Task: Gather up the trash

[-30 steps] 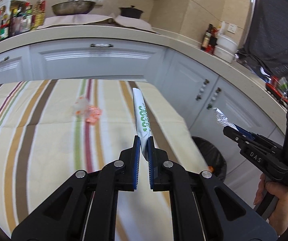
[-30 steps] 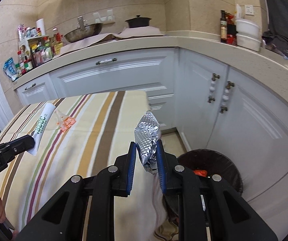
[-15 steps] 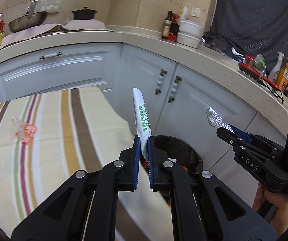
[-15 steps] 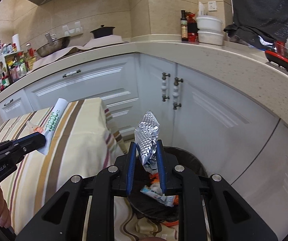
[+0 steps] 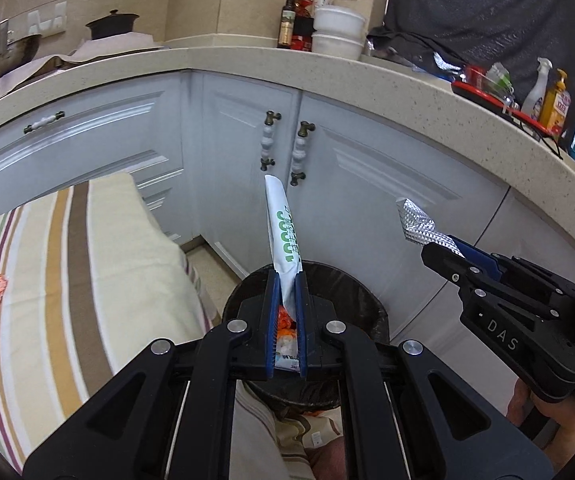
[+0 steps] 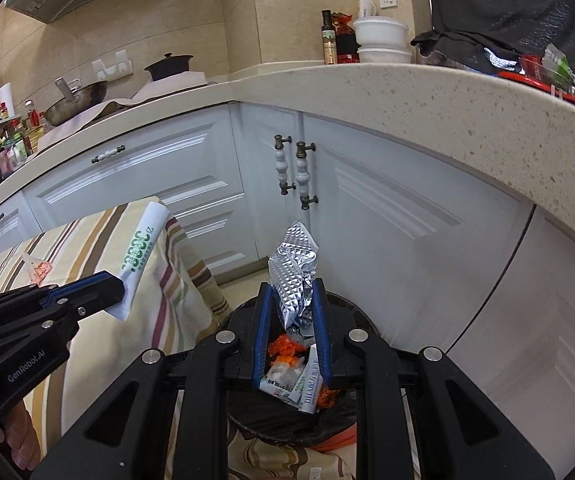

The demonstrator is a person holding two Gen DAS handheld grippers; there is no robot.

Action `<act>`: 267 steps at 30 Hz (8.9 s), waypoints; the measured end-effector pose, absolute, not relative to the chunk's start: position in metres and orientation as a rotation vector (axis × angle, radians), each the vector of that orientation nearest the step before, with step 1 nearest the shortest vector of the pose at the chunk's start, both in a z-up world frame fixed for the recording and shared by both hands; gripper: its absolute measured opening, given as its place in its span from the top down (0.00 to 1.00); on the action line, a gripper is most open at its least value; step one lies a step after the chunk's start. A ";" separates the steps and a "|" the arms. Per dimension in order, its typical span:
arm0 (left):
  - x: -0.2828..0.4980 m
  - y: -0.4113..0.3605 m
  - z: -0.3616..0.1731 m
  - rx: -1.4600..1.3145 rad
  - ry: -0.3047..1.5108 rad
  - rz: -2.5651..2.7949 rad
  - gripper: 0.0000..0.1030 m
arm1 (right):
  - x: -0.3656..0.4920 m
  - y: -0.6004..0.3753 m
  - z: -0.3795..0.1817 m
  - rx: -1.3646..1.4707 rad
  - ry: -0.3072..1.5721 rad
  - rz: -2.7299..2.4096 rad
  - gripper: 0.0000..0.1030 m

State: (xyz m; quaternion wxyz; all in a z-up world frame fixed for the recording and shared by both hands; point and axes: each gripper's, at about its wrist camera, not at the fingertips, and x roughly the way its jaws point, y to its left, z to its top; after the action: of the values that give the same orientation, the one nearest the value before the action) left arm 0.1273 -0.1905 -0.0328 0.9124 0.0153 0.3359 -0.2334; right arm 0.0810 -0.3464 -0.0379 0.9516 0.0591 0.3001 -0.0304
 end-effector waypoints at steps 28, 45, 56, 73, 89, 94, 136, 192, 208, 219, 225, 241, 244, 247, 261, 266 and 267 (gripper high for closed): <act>0.132 -0.150 -0.039 -0.018 0.757 -0.390 0.77 | 0.093 -0.333 -0.049 0.149 0.612 -0.041 0.50; 0.107 0.007 -0.024 -0.132 0.716 -0.100 0.76 | 0.118 -0.202 -0.022 0.039 0.590 0.215 0.47; 0.090 0.113 -0.032 -0.216 0.716 0.084 0.76 | 0.137 -0.100 -0.021 -0.039 0.621 0.395 0.46; 0.083 0.206 -0.044 -0.286 0.717 0.223 0.76 | 0.181 0.013 -0.038 -0.121 0.704 0.543 0.46; 0.084 0.216 -0.053 -0.318 0.740 0.225 0.76 | 0.210 0.034 -0.062 -0.142 0.792 0.543 0.85; 0.084 0.205 -0.049 -0.315 0.738 0.203 0.76 | 0.197 0.019 -0.053 -0.140 0.762 0.529 0.86; 0.098 -0.077 -0.025 -0.059 0.731 -0.277 0.51 | 0.096 -0.311 -0.067 0.106 0.706 -0.063 0.57; 0.011 -0.059 0.021 -0.011 0.485 -0.283 0.13 | -0.039 -0.271 0.011 0.077 0.452 -0.117 0.20; 0.006 -0.058 0.018 -0.005 0.479 -0.276 0.13 | -0.043 -0.266 0.011 0.069 0.449 -0.115 0.19; -0.001 -0.051 0.015 -0.002 0.478 -0.256 0.12 | -0.046 -0.262 0.010 0.065 0.447 -0.113 0.19; -0.006 -0.047 0.014 -0.007 0.481 -0.255 0.11 | -0.050 -0.259 0.008 0.063 0.447 -0.110 0.19; -0.017 -0.045 0.017 -0.017 0.470 -0.280 0.11 | -0.064 -0.256 0.011 0.054 0.435 -0.115 0.18; -0.017 -0.045 0.016 -0.015 0.473 -0.279 0.08 | -0.066 -0.255 0.011 0.052 0.436 -0.115 0.18; -0.019 -0.046 0.016 -0.018 0.471 -0.276 0.06 | -0.065 -0.255 0.011 0.054 0.436 -0.115 0.18; -0.005 -0.024 0.006 -0.070 0.526 -0.285 0.05 | -0.048 -0.234 0.001 0.047 0.480 -0.035 0.18; 0.020 0.026 -0.001 -0.034 0.546 -0.094 0.05 | -0.006 -0.201 0.000 0.054 0.541 0.135 0.17; 0.028 0.043 -0.004 -0.028 0.562 -0.036 0.05 | 0.005 -0.191 -0.001 0.052 0.555 0.173 0.17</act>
State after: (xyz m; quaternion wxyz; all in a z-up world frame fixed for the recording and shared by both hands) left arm 0.0282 0.0428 -0.0039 0.9605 -0.0140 0.2772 -0.0178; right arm 0.0053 -0.1910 -0.0009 0.9577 0.0256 0.2736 0.0852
